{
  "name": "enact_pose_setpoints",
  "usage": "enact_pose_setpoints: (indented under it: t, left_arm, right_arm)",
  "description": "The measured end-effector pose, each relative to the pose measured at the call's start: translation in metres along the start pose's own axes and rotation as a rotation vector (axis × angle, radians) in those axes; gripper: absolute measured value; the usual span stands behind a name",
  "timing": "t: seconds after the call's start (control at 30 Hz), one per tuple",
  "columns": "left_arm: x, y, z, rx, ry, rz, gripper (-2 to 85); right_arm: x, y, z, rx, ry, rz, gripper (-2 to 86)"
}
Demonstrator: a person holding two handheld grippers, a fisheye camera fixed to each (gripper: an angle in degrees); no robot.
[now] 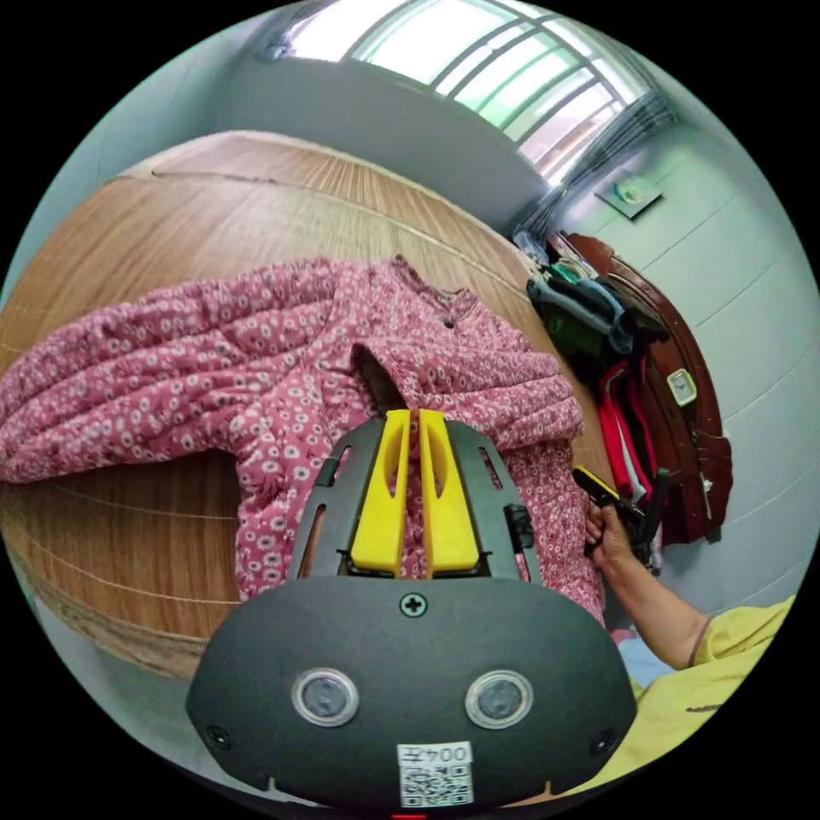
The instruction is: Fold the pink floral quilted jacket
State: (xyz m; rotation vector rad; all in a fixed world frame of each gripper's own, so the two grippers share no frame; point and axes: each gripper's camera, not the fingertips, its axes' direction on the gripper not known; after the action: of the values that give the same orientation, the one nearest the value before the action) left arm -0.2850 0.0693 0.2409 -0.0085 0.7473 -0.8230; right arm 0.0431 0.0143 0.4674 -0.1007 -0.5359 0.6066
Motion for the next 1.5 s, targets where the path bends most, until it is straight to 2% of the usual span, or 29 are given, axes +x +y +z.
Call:
enact_pose_setpoints:
  t: [0.07, 0.23, 0.33, 0.47, 0.63, 0.8, 0.93, 1.03, 1.27, 1.5]
  left_arm:
    - [0.033, -0.001, -0.017, 0.136, -0.084, 0.06, 0.8]
    - [0.096, -0.024, 0.009, 0.162, -0.082, 0.175, 0.8]
    - [0.115, -0.037, 0.054, 0.05, -0.076, 0.219, 0.8]
    - [0.111, -0.038, 0.127, -0.171, -0.172, 0.241, 0.8]
    - [0.096, -0.039, 0.132, -0.14, -0.068, 0.107, 1.3]
    - [0.137, -0.072, 0.101, 0.005, 0.041, 0.209, 3.3]
    - [0.197, -0.124, 0.145, -0.116, 0.187, 0.291, 7.2]
    - [0.257, -0.154, 0.204, -0.272, 0.191, 0.382, 10.1]
    - [0.357, -0.186, 0.313, -0.488, 0.027, 0.533, 14.1]
    - [0.36, -0.179, 0.349, -0.523, -0.064, 0.544, 8.7]
  right_arm:
    - [0.006, 0.001, -0.002, 0.007, -0.014, 0.007, 6.8]
    - [0.023, 0.005, -0.008, 0.026, -0.068, 0.019, 7.3]
    - [0.034, 0.007, -0.026, 0.071, -0.13, 0.026, 7.7]
    - [0.058, -0.004, -0.049, 0.149, -0.18, 0.124, 7.9]
    - [0.085, -0.03, -0.011, -0.005, -0.276, 0.23, 10.0]
    - [0.091, -0.034, -0.002, 0.006, -0.266, 0.242, 9.6]
    - [0.086, -0.032, -0.001, 0.016, -0.23, 0.216, 8.8]
    - [0.085, -0.03, 0.0, 0.022, -0.222, 0.205, 8.5]
    - [0.085, -0.029, 0.004, 0.016, -0.234, 0.199, 8.1]
    - [0.072, -0.034, 0.007, -0.008, -0.202, 0.171, 7.8]
